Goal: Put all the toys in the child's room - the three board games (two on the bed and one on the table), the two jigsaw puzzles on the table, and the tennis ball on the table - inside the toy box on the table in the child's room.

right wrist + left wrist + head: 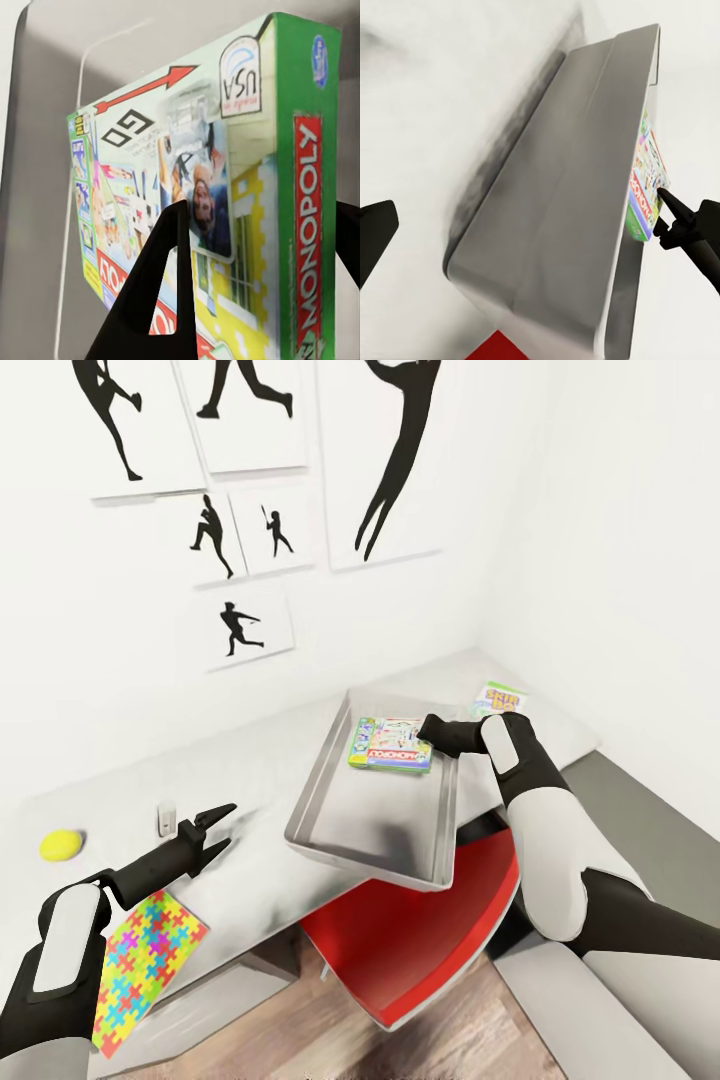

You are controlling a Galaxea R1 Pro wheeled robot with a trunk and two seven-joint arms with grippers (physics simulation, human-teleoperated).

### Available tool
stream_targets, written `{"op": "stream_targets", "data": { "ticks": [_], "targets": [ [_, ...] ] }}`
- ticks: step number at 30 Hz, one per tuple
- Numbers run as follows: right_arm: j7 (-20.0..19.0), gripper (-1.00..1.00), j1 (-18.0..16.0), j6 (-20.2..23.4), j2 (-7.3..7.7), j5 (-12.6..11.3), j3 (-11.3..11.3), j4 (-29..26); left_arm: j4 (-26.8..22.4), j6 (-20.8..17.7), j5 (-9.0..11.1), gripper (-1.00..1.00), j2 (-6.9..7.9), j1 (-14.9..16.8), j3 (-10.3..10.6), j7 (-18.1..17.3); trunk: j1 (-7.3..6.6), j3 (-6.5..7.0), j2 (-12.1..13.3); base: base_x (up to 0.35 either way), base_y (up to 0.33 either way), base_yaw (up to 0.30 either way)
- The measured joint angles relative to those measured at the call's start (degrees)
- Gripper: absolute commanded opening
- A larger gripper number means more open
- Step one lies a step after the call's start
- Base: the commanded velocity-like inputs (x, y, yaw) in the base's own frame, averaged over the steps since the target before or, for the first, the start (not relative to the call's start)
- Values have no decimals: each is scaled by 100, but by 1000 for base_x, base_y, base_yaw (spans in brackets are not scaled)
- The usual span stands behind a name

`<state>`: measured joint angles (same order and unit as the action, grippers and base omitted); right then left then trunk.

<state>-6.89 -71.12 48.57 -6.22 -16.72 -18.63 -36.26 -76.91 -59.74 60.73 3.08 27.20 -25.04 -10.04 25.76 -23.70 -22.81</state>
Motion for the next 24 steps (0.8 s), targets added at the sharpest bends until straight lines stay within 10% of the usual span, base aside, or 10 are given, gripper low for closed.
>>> {"op": "stream_targets", "data": {
  "ticks": [22,23,24],
  "targets": [
    [-7,-100,0,0,-11,-2,1,0,0,0,4,100,0,3,-1,0,0,-28,0,0,0,0],
    [-7,100,0,0,-11,-2,1,0,0,0,4,100,0,3,-1,0,0,-29,0,0,0,0],
    [-8,100,0,0,-11,-6,0,0,0,0,4,100,0,2,-1,0,0,-29,-1,0,0,0]
  ]
}}
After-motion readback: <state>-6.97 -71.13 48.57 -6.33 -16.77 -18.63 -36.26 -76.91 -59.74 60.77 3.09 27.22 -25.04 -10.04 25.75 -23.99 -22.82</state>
